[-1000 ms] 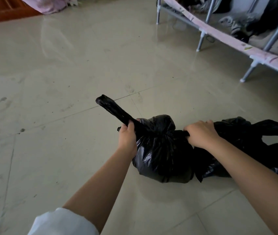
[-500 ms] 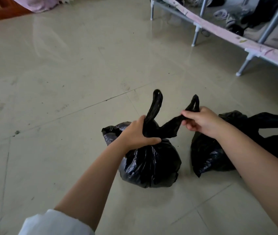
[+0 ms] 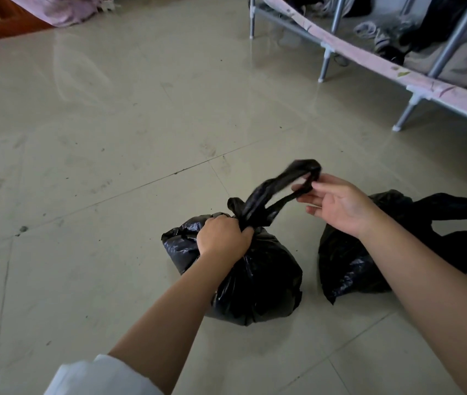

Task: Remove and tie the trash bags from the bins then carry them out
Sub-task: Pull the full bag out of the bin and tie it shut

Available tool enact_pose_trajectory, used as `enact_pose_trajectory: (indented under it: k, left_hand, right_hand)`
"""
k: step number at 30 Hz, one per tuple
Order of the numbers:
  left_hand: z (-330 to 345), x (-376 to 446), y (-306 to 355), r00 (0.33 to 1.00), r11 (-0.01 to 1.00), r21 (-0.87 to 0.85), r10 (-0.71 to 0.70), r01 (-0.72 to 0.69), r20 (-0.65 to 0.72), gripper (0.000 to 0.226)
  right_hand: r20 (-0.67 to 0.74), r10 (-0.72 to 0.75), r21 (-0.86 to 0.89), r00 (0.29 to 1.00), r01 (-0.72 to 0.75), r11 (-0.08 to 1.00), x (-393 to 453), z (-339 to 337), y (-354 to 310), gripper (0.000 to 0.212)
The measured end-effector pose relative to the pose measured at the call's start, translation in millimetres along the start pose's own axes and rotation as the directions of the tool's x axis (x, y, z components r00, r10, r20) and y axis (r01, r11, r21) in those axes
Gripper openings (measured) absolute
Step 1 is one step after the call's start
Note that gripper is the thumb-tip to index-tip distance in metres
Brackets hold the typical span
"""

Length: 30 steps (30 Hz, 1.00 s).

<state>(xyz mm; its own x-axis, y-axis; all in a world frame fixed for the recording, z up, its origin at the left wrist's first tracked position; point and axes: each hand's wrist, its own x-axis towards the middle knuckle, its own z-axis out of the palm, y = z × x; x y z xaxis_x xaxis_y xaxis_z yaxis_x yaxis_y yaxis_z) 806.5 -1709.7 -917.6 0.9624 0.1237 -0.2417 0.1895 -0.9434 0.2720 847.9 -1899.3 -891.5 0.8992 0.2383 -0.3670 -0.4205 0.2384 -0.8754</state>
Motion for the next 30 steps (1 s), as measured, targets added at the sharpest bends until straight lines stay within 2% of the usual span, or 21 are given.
enact_pose_trajectory:
  k: [2, 3, 4, 6, 8, 9, 11, 13, 14, 16, 18, 20, 22, 24, 26, 28, 30]
  left_hand:
    - [-2.2, 3.8, -5.1, 0.994, 0.945, -0.309, -0.103, 0.109, 0.034, 0.034]
    - [-3.4, 5.6, -7.6, 0.985, 0.844, -0.509, -0.143, 0.170, 0.093, 0.028]
    - [-4.8, 7.2, -9.7, 0.974, 0.692, -0.686, -0.152, 0.227, 0.168, 0.022]
    - [-5.5, 8.5, -14.7, 0.950, 0.424, -0.851, -0.114, 0.312, 0.291, 0.022]
    - [-6.5, 8.1, -20.7, 0.923, 0.274, -0.884, -0.042, 0.378, 0.381, 0.025]
    - [-7.2, 6.9, -22.2, 0.907, 0.250, -0.879, 0.011, 0.406, 0.422, 0.027]
    - [-9.3, 4.3, -22.5, 0.877, 0.256, -0.864, 0.101, 0.434, 0.471, 0.032]
    - [-11.4, 2.7, -20.8, 0.869, 0.279, -0.858, 0.129, 0.431, 0.478, 0.031]
    - [-11.5, 2.7, -19.9, 0.868, 0.289, -0.858, 0.141, 0.424, 0.477, 0.031]
    - [-12.2, 2.8, -18.1, 0.865, 0.341, -0.851, 0.169, 0.398, 0.472, 0.034]
    - [-9.3, 5.2, -18.7, 0.881, 0.453, -0.826, 0.162, 0.335, 0.445, 0.045]
    - [-5.2, 8.1, -18.9, 0.906, 0.519, -0.811, 0.146, 0.271, 0.397, 0.050]
    - [-3.2, 10.1, -18.3, 0.906, 0.451, -0.837, 0.129, 0.308, 0.403, 0.043]
    - [-4.3, 9.5, -19.5, 0.883, 0.342, -0.859, 0.144, 0.380, 0.448, 0.038]
    - [-4.4, 10.4, -22.2, 0.850, 0.275, -0.855, 0.181, 0.439, 0.495, 0.037]
    - [-6.4, 11.5, -22.8, 0.827, 0.236, -0.839, 0.178, 0.491, 0.534, 0.036]
    - [-6.6, 11.9, -21.4, 0.812, 0.193, -0.825, 0.164, 0.530, 0.560, 0.034]
  right_hand:
    - [-0.075, -0.024, -0.044, 0.997, 0.021, 0.999, 0.4, -3.3, 4.0, 0.027]
    - [-0.110, -0.042, -0.104, 0.993, 0.031, 0.994, 1.4, -4.4, 6.6, 0.027]
    - [-0.130, -0.065, -0.191, 0.989, 0.040, 0.981, 2.0, -4.3, 8.5, 0.028]
    - [-0.139, -0.121, -0.400, 0.983, 0.056, 0.915, 4.5, -1.2, 11.4, 0.030]
    - [-0.095, -0.192, -0.588, 0.977, 0.101, 0.803, 6.3, 6.0, 12.1, 0.027]
    - [-0.041, -0.236, -0.677, 0.971, 0.147, 0.721, 6.9, 10.1, 12.3, 0.031]
    - [0.138, -0.304, -0.840, 0.943, 0.274, 0.468, 5.9, 20.2, 11.4, 0.056]
    - [0.301, -0.248, -0.897, 0.921, 0.361, 0.254, 4.5, 29.6, 10.9, 0.077]
    - [0.349, -0.182, -0.900, 0.919, 0.383, 0.210, 3.6, 33.4, 11.2, 0.076]
    - [0.350, -0.051, -0.911, 0.935, 0.353, 0.214, 1.0, 38.1, 12.9, 0.052]
    - [0.274, 0.013, -0.943, 0.962, 0.266, 0.200, -0.9, 41.4, 13.4, 0.026]
    - [0.210, 0.033, -0.955, 0.977, 0.198, 0.220, 1.3, 39.5, 12.3, 0.017]
    - [0.138, 0.060, -0.938, 0.989, 0.111, 0.328, 4.0, 32.8, 9.6, 0.018]
    - [0.076, 0.111, -0.886, 0.991, 0.016, 0.463, 3.8, 22.2, 5.2, 0.022]
    - [0.064, 0.179, -0.811, 0.982, -0.053, 0.582, -1.6, 14.7, -3.5, 0.029]
    - [0.097, 0.214, -0.766, 0.972, -0.065, 0.640, -9.0, 15.1, -12.8, 0.032]
    - [0.156, 0.201, -0.765, 0.967, -0.010, 0.644, -14.3, 21.2, -19.3, 0.037]
